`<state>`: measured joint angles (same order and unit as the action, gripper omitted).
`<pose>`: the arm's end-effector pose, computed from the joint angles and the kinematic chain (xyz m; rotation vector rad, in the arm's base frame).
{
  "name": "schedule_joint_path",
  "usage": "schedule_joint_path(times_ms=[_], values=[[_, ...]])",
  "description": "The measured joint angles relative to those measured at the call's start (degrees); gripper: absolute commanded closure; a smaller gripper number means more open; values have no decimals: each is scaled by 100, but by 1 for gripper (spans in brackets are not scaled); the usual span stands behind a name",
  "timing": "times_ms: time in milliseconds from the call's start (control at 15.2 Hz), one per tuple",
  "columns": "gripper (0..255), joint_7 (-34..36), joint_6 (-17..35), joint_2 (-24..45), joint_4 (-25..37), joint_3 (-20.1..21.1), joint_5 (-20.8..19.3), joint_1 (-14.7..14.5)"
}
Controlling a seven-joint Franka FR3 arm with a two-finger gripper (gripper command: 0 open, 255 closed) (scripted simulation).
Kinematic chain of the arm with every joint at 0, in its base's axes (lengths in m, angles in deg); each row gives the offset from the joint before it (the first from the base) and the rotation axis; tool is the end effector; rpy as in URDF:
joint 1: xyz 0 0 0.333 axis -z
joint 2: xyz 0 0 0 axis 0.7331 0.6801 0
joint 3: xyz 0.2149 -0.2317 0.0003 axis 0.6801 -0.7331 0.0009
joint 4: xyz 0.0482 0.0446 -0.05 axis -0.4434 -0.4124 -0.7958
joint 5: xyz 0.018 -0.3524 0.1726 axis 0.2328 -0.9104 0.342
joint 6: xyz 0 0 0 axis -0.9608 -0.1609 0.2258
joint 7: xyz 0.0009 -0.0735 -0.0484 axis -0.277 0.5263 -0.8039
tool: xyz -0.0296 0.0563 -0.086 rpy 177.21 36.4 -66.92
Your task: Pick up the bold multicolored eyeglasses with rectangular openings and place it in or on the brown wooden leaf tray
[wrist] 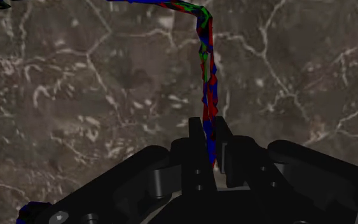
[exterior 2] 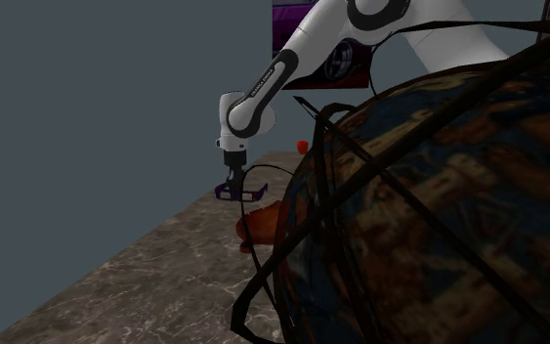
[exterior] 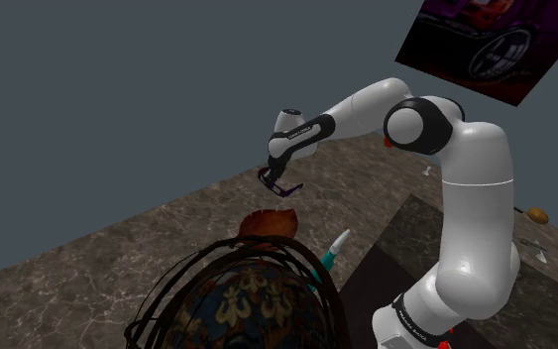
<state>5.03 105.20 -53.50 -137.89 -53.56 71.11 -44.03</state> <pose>0.6510 -0.0443 0.1903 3.1125 0.2790 0.0023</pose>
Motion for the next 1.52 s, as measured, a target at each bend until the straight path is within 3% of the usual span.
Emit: schedule_joint_path(times_ms=[462,1518], values=[[255,1,-20,-18,3,1,0,-1],[255,0,-870,-833,38,0,-3,-13]])
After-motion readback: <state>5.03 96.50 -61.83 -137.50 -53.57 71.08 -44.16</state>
